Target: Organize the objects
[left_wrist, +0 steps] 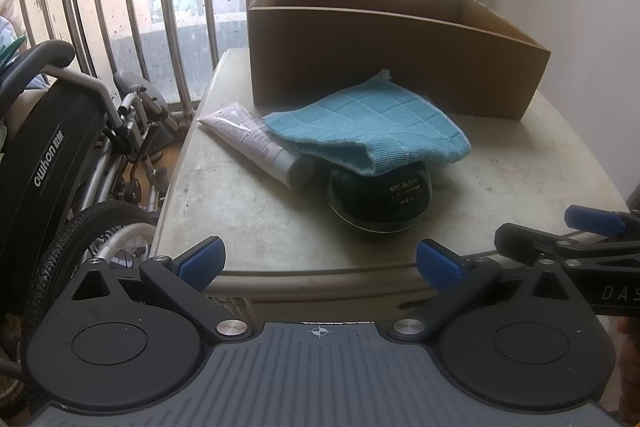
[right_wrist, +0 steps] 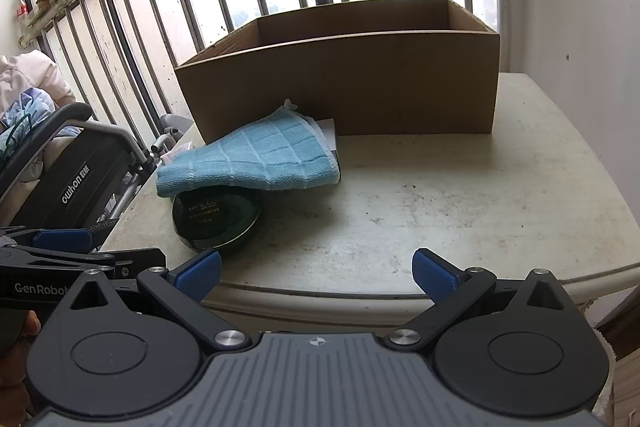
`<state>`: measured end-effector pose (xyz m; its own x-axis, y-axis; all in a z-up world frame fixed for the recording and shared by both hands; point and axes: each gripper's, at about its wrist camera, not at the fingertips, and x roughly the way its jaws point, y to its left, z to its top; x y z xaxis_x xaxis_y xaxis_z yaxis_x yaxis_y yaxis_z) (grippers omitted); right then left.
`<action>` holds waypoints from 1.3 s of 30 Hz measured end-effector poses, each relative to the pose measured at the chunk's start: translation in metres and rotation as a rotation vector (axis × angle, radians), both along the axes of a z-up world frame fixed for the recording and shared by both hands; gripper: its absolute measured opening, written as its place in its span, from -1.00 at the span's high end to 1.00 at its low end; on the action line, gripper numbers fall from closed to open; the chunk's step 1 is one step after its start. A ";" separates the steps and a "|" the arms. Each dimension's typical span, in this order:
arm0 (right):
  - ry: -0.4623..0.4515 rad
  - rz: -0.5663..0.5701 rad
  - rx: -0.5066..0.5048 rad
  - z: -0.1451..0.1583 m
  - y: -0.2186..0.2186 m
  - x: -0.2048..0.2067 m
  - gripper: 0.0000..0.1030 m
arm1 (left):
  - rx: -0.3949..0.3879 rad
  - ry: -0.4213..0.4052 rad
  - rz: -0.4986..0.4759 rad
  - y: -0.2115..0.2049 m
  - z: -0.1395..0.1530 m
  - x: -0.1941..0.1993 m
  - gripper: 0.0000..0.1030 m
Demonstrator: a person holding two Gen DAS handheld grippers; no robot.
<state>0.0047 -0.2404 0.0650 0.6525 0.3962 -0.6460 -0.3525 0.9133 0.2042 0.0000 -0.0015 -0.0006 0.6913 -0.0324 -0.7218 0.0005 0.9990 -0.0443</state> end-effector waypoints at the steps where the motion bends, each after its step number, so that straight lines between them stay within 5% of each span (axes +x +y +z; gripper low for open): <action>1: 0.001 -0.001 0.000 0.000 0.000 0.000 -1.00 | 0.000 0.001 0.001 0.000 0.000 0.000 -0.99; 31: 0.014 -0.001 0.010 0.003 0.006 0.023 -1.00 | -0.019 0.020 0.004 0.005 0.003 0.022 -0.99; 39: -0.051 -0.076 -0.011 0.010 -0.005 0.046 -1.00 | -0.031 0.001 0.029 0.009 0.011 0.048 -0.99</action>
<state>0.0503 -0.2451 0.0752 0.7129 0.3374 -0.6148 -0.2916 0.9399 0.1776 0.0484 0.0079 0.0106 0.6914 -0.0349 -0.7216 -0.0283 0.9968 -0.0752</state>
